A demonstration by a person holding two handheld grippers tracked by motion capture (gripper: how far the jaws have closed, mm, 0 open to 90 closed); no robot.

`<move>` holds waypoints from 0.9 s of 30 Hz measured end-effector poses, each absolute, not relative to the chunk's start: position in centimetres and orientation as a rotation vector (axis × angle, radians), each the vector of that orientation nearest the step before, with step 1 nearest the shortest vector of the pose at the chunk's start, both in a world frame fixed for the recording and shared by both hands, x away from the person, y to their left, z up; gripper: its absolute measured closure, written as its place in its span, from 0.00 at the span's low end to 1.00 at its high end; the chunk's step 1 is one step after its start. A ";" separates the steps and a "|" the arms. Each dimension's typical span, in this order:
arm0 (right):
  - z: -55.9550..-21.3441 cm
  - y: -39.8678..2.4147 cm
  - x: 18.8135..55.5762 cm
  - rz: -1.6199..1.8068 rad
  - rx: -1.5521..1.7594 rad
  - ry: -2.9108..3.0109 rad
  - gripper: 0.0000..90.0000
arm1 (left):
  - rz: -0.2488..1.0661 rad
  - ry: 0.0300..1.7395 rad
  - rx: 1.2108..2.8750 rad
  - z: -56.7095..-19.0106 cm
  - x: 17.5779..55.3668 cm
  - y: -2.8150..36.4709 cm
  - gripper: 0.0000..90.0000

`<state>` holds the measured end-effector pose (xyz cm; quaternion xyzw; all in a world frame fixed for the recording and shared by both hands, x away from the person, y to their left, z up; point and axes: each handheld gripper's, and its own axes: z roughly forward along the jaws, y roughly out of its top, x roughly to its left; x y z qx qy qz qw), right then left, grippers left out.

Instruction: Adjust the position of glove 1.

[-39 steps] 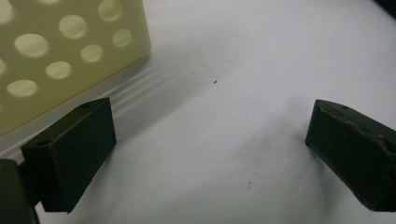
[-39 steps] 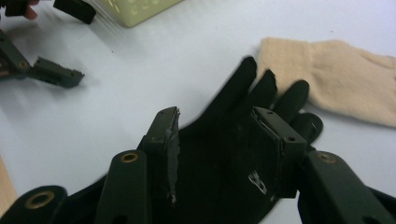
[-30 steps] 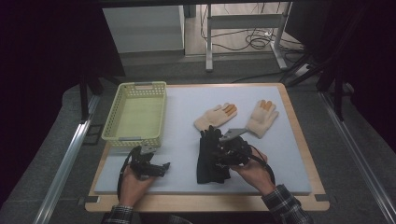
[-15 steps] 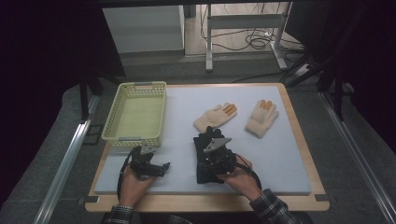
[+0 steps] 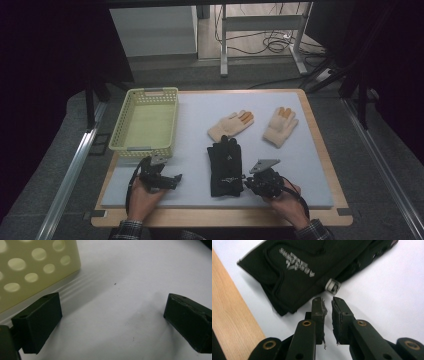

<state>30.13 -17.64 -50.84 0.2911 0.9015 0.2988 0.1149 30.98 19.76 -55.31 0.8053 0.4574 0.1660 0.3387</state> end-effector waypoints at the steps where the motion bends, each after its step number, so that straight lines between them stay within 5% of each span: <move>1: -51.0 -17.7 30.0 0.882 0.861 2.647 0.87 | 0.433 1.191 2.097 -55.3 31.0 19.8 0.02; 16: -49.3 -17.0 29.9 0.950 0.814 2.631 0.79 | 0.432 1.193 2.095 -55.3 31.0 19.7 0.02; 27: -49.0 -13.6 37.9 1.016 0.951 2.446 0.48 | 0.431 1.193 2.094 -55.3 31.0 19.7 0.02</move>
